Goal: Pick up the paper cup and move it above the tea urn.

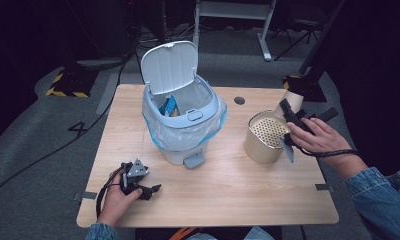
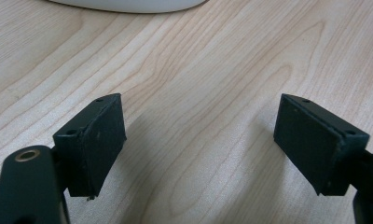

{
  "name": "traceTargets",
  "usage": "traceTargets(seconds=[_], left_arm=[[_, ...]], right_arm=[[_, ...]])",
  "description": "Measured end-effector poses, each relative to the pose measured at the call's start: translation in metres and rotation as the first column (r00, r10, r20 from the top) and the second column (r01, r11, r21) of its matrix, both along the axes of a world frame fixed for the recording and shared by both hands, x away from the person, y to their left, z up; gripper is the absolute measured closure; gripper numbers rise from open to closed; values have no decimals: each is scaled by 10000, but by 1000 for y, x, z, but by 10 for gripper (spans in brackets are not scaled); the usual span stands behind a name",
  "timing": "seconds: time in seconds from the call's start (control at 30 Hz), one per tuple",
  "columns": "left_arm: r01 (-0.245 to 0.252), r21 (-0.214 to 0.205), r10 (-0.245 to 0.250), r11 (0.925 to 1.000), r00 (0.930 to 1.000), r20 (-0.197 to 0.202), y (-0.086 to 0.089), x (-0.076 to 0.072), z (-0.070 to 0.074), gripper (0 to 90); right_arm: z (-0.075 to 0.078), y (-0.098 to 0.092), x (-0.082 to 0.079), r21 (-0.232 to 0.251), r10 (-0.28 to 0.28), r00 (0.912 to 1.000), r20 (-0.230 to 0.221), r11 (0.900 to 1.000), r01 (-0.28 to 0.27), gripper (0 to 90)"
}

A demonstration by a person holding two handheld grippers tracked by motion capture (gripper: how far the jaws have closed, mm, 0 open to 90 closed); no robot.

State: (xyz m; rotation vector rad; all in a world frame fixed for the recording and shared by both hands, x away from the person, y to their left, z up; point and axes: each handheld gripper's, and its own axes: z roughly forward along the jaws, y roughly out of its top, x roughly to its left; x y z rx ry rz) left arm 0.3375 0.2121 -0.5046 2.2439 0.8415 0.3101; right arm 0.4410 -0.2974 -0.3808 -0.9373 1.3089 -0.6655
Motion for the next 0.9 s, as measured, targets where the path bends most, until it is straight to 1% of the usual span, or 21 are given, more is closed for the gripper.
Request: traceTargets(seconds=[0.03, 0.07, 0.1, 0.17, 0.2, 0.23, 0.3, 0.4, 0.47, 0.57, 0.6, 0.63, 0.7, 0.73, 0.77, 0.83, 0.9], left_arm=[[-1, 1, 1, 10000, 10000, 0, 0, 0, 0, 168], [0, 1, 0, 10000, 10000, -1, 0, 0, 0, 168], [2, 3, -2, 10000, 10000, -1, 0, 0, 0, 168], [1, 2, -1, 10000, 10000, 0, 0, 0, 0, 168], [1, 3, -1, 10000, 10000, 0, 0, 0, 0, 168], [1, 4, -1, 10000, 10000, 1, 0, 0, 0, 168], [0, 3, 0, 10000, 10000, 3, 0, 0, 0, 168], [3, 4, -3, 10000, 10000, -1, 0, 0, 0, 168], [1, 2, -1, 10000, 10000, 0, 0, 0, 0, 168], [2, 4, -2, 10000, 10000, 0, 0, 0, 0, 168], [2, 4, -2, 10000, 10000, 0, 0, 0, 0, 168], [3, 5, -3, 10000, 10000, 0, 0, 0, 0, 168], [3, 3, -3, 10000, 10000, 0, 0, 0, 0, 168], [3, 4, -3, 10000, 10000, 0, 0, 0, 0, 168], [0, 3, 0, 10000, 10000, 0, 0, 0, 0, 168], [-1, 3, 1, 10000, 10000, 4, 0, 0, 0, 168], [3, 5, -3, 10000, 10000, 1, 0, 0, 0, 168]], right_arm=[[0, 1, -1, -95, 3, 9998, 184, 10000, -2, 325], [0, 2, -2, -352, 70, 9996, 282, 9994, -60, 326], [-1, 3, -3, -438, 118, 9993, 356, 9990, -102, 325], [-2, 5, -5, -702, 270, 9989, 375, 9972, -243, 325], [-2, 6, -5, -806, 215, 9990, 391, 9966, -183, 325], [-2, 7, -5, -807, 225, 9990, 377, 9966, -194, 325], [-1, 7, -4, -733, 239, 9984, 503, 9971, -202, 325], [-1, 9, -5, -872, 277, 9979, 580, 9959, -226, 325], [0, 10, -4, -894, 268, 9980, 575, 9958, -216, 325], [4, 10, -4, -908, 271, 9970, 721, 9957, -205, 326], [5, 11, -5, -1013, 296, 9971, 695, 9946, -225, 326], [5, 10, -6, -942, 333, 9959, 836, 9952, -253, 326], [6, 11, -7, -935, 350, 9950, 937, 9953, -262, 326], [6, 12, -8, -997, 328, 9953, 916, 9947, -236, 326], [5, 12, -8, -1095, 350, 9962, 795, 9936, -261, 326], [3, 11, -10, -1069, 319, 9956, 886, 9940, -223, 326], [2, 11, -10, -1127, 321, 9962, 812, 9934, -228, 326]])
